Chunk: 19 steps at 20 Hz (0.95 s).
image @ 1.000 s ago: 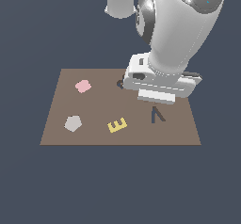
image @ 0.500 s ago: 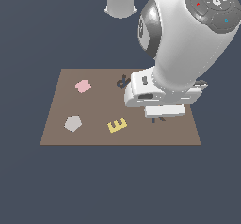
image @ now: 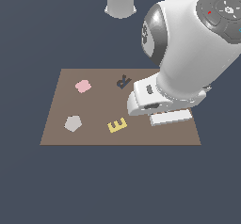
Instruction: Insert a designated object into the corresponding slot on a board.
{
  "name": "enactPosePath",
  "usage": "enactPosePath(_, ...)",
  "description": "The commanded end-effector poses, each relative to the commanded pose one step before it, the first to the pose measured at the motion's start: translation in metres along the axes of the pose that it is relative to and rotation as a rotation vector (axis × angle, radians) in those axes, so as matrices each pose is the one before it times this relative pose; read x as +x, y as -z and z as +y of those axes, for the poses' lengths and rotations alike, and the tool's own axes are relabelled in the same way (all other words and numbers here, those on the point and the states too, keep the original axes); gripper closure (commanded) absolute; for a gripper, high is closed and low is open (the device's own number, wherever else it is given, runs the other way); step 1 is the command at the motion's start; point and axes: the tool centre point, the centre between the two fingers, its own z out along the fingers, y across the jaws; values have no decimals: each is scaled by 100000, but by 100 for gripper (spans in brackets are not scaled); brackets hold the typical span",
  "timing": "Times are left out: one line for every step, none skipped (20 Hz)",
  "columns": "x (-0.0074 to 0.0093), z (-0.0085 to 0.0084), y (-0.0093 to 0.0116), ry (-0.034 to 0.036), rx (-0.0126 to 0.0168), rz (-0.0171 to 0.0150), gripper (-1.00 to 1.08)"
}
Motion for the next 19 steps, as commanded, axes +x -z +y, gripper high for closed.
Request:
enactPosePath(124, -59, 14, 669, -4, 9, 108)
enactPosePath(-76, 35, -13, -402, 4, -12, 108)
enactPosePath(4, 9, -41, 0, 0, 0, 108)
enactPosePath(10, -19, -121, 69, 0, 1, 108)
enactPosePath(16, 0, -202, 69, 0, 1, 108)
enactPosePath(19, -20, -263, 120, -1, 2, 108)
enactPosePath(14, -19, -202, 98, -1, 2, 108)
enactPosePath(8, 28, -122, 0, 0, 0, 108)
enactPosePath(2, -37, -40, 69, -1, 1, 108)
enactPosePath(0, 0, 0, 0, 0, 0, -92)
enactPosePath(0, 0, 0, 0, 0, 0, -92)
enactPosePath(0, 0, 0, 0, 0, 0, -92)
enactPosePath(0, 0, 0, 0, 0, 0, -92)
enactPosePath(0, 0, 0, 0, 0, 0, -92)
enactPosePath(0, 0, 0, 0, 0, 0, -92)
enactPosePath(0, 0, 0, 0, 0, 0, -92)
enactPosePath(0, 0, 0, 0, 0, 0, -92)
enactPosePath(0, 0, 0, 0, 0, 0, -92)
enactPosePath(0, 0, 0, 0, 0, 0, -92)
